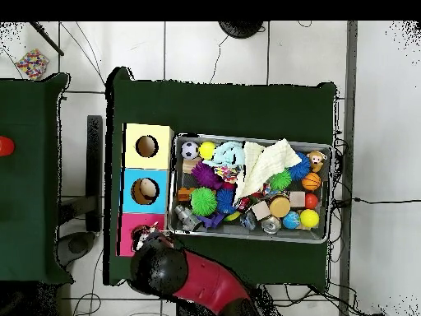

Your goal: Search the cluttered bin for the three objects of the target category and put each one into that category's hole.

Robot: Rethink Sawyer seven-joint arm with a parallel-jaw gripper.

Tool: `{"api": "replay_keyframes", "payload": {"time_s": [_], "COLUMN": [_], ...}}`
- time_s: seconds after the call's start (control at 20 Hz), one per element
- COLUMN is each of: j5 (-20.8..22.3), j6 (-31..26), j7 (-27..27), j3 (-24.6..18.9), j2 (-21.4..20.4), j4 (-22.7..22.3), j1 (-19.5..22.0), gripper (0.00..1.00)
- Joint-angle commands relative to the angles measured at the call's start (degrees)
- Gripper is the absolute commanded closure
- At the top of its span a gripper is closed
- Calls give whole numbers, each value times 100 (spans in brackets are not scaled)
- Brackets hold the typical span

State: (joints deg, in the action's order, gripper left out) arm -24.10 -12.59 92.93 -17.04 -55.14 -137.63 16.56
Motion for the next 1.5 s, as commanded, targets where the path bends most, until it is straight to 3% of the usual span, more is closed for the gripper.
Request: {"api": "replay_keyframes", "payload": {"time_s": [0.05,0.6,1.5], "j5": [-199,4,97], "j6": [758,1378,1259], "j7": [1604,1940,2030], "j3": [-985,-1508,-1650], "j2": [401,701,805], "j4": [-399,-593,-585], "j1": [338,670,688], "gripper": [100,100,100]}}
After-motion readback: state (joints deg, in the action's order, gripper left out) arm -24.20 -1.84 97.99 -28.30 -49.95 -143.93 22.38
